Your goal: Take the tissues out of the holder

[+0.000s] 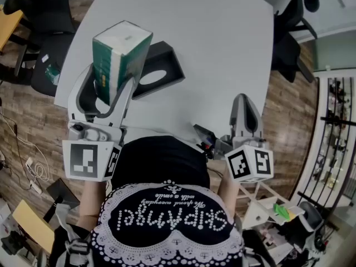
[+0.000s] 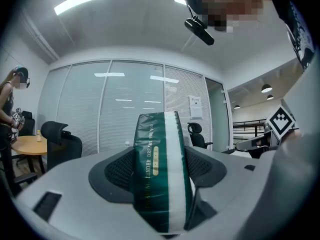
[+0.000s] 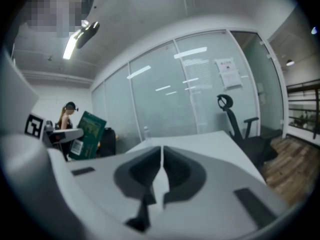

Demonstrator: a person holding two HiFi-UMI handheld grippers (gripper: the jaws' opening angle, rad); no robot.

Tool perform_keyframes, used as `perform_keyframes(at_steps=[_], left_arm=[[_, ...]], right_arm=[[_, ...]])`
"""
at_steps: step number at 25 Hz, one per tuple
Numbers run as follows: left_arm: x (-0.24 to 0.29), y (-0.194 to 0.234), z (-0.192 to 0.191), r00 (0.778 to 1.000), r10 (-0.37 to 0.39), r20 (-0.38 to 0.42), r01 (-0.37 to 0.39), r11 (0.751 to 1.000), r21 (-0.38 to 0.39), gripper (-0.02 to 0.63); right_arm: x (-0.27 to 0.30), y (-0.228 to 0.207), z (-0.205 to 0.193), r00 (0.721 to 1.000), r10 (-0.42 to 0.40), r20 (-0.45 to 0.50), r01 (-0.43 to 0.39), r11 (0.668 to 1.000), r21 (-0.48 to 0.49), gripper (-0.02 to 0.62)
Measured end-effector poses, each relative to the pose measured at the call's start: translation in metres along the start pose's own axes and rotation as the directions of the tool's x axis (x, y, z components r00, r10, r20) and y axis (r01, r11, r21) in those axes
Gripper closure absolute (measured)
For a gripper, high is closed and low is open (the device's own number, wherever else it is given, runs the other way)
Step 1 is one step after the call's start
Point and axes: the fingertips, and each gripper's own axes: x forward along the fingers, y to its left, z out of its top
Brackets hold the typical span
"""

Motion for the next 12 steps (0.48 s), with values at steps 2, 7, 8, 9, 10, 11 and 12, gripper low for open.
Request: perform_keyframes(at_steps=[2,7,8,9,10,11,12], left_arm=[[-0.004,0.0,-0.004,1.0,0.008,-0.007,-0.008,1.0,-0.01,0.273],[-0.012,0.002,-0.008,1.0,0.013,-0.015,-0.014,1.0,-0.021,0.273],[-0.014,0.002,-0.009,1.0,0.015,-0.017,-0.015,1.0,-0.019,0.273],[-0.016,0.003,-0.01,1.0,0.016,-0.017,-0.017,1.0,-0.017,0.273],[-0.017,0.004,-0.01,1.0,0.018,-0.018,-0.019,1.0,-0.018,0.273],[-0.018,0.004,-0.011,1.0,0.02,-0.017,-0.021,1.0,-0.018,0.273],[-0.019,0.005,-0.011,1.0,0.022,-0.016,-0.022,1.0,-0.019,0.273]], right_arm=[[-0.001,0.0,-0.001,1.0,0.0,0.001,0.0,1.0,0.004,0.56],[-0.004,0.003,0.0,1.0,0.007,0.007,-0.007,1.0,0.007,0.56],[-0.005,0.005,-0.001,1.0,0.01,0.007,-0.01,1.0,0.006,0.56],[-0.006,0.006,-0.002,1.0,0.012,0.007,-0.012,1.0,0.004,0.56],[-0.007,0.007,-0.003,1.0,0.014,0.007,-0.014,1.0,0.002,0.56],[-0.008,0.008,-0.004,1.0,0.014,0.008,-0.014,1.0,-0.001,0.56],[-0.01,0.008,-0.004,1.0,0.015,0.008,-0.015,1.0,-0.004,0.56]])
